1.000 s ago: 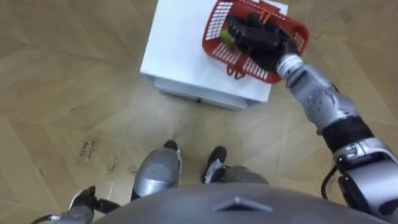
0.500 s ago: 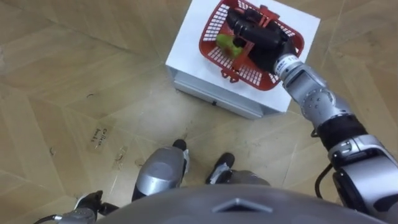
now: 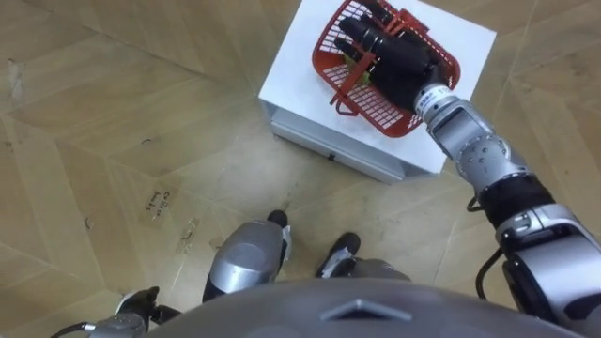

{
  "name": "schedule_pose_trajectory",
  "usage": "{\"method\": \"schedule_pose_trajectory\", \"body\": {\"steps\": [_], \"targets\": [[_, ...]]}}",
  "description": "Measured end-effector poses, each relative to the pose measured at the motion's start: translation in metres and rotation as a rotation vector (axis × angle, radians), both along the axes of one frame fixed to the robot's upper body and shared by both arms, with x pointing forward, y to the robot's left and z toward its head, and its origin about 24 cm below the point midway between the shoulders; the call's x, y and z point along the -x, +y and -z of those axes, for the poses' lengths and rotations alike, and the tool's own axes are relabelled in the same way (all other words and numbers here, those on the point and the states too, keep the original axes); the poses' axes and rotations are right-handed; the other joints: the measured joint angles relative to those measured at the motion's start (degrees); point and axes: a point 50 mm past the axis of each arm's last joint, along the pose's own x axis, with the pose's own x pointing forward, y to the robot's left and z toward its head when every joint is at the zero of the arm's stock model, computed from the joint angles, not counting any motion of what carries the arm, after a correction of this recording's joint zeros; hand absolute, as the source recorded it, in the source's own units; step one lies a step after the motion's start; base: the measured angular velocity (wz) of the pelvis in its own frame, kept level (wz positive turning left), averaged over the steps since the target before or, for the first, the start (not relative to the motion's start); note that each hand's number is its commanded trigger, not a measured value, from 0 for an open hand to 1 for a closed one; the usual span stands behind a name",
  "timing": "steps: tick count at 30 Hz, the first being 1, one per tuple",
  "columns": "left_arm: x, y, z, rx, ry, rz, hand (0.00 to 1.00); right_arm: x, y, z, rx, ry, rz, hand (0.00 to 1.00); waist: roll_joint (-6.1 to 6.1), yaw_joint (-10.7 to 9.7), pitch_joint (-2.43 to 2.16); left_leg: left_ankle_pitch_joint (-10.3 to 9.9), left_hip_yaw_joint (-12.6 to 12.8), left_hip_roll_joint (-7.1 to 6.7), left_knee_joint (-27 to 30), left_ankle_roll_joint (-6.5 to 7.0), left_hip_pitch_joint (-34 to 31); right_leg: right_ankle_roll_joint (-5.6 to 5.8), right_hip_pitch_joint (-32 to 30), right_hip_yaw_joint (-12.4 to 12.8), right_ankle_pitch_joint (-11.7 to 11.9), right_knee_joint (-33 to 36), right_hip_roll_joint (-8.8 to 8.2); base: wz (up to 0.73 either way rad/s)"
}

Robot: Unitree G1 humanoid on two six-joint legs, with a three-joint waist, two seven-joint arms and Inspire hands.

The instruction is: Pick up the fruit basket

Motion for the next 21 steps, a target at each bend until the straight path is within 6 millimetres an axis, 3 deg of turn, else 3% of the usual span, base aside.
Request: {"method": "schedule_pose_trajectory", "body": {"steps": [21], "targets": [[0.001, 0.0, 0.0, -0.003, 0.007, -0.004, 0.0, 0.007, -0.007, 0.012, -0.021, 0.055, 0.035, 0.0, 0.24, -0.14, -0.27, 0.0, 0.1, 0.06, 0.02, -0.01, 0.84, -0.01, 0.86, -0.03, 0.0, 0.01, 0.03, 0.0]]}}
